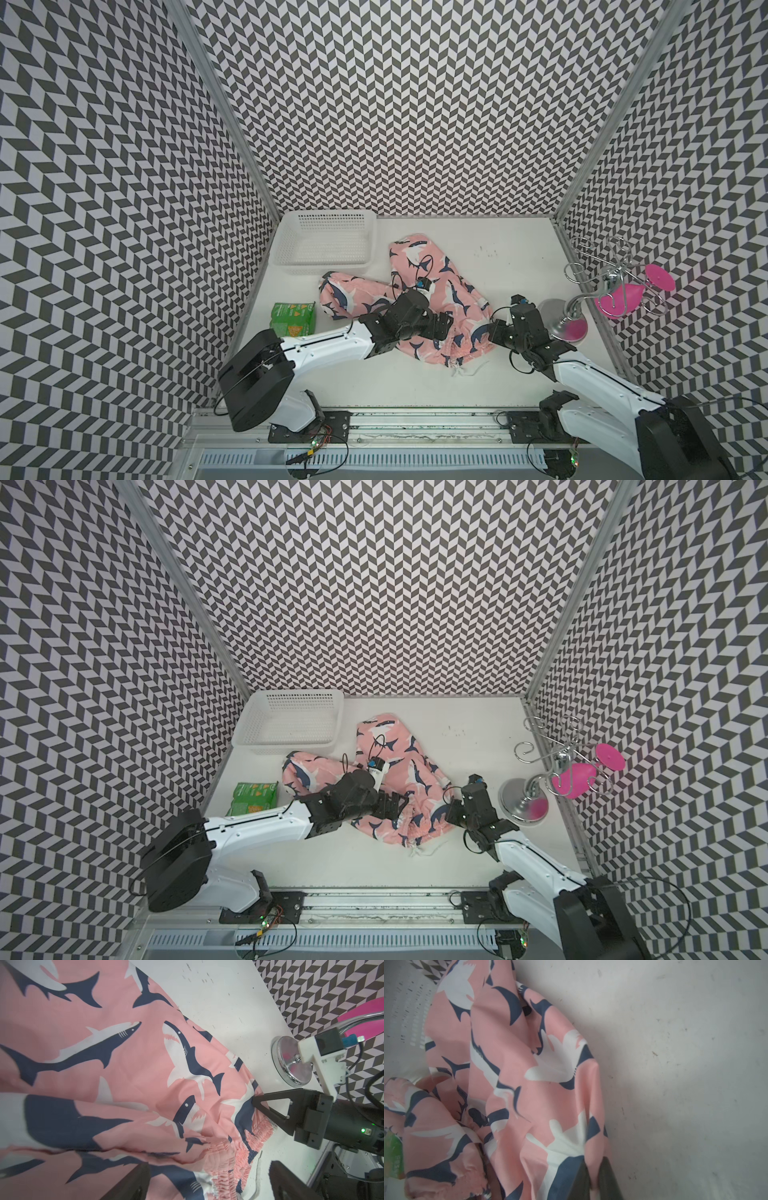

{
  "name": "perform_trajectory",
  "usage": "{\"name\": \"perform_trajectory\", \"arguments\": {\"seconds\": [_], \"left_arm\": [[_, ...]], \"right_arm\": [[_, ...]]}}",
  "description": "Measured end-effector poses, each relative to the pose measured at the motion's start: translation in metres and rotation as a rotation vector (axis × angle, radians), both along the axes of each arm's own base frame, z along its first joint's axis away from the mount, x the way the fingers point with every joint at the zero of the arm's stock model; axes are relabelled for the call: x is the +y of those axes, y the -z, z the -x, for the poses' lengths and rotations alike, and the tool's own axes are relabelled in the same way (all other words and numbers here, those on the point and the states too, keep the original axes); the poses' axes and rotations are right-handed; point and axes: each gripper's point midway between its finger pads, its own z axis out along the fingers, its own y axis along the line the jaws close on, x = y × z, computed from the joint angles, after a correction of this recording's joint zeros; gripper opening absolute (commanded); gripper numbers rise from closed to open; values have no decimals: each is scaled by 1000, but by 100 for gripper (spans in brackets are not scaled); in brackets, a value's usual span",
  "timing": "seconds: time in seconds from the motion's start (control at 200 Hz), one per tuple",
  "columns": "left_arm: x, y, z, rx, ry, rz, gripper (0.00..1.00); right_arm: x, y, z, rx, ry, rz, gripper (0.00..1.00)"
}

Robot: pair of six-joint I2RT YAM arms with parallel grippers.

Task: Roll up the shorts
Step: Fold the shorts at the center of the board.

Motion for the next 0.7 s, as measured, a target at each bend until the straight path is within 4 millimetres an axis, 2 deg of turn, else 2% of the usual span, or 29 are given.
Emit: {"name": "perform_trajectory", "arguments": {"seconds": [0.07, 0.09, 0.15, 0.185, 0.255, 0.32, 0.391, 0.451, 0.541, 0.621, 0.701], "left_arm": [[-8, 6, -3, 13, 3, -10, 84], [-8, 8, -4, 14, 4, -15, 84], [-6, 9, -4, 15, -6, -20, 84], [-3, 7, -5, 7, -17, -18, 85], [9, -4, -8, -19, -60, -6, 86], [30, -20, -12, -47, -117, 23, 87], [67, -40, -25, -80, -226, 72, 89], [112, -54, -41, -111, -368, 112, 93], [178, -63, -56, -144, -584, 136, 97], [227, -59, -62, -146, -749, 143, 100], [266, -49, -65, -123, -886, 141, 100]], "right_arm": [[-16, -6, -10, -20, 64, 20, 0], [-21, -9, -14, -30, 83, 25, 3], [-34, -20, -24, -68, 124, 38, 33], [-36, -28, -30, -90, 124, 45, 42], [-33, -45, -40, -132, 95, 50, 49], [-14, -61, -44, -176, 26, 52, 51], [13, -79, -39, -228, -69, 42, 55], [33, -93, -29, -270, -147, 11, 58], [49, -107, -17, -320, -219, -49, 61], [58, -102, -9, -318, -264, -89, 61], [68, -85, 0, -275, -311, -104, 61]]}}
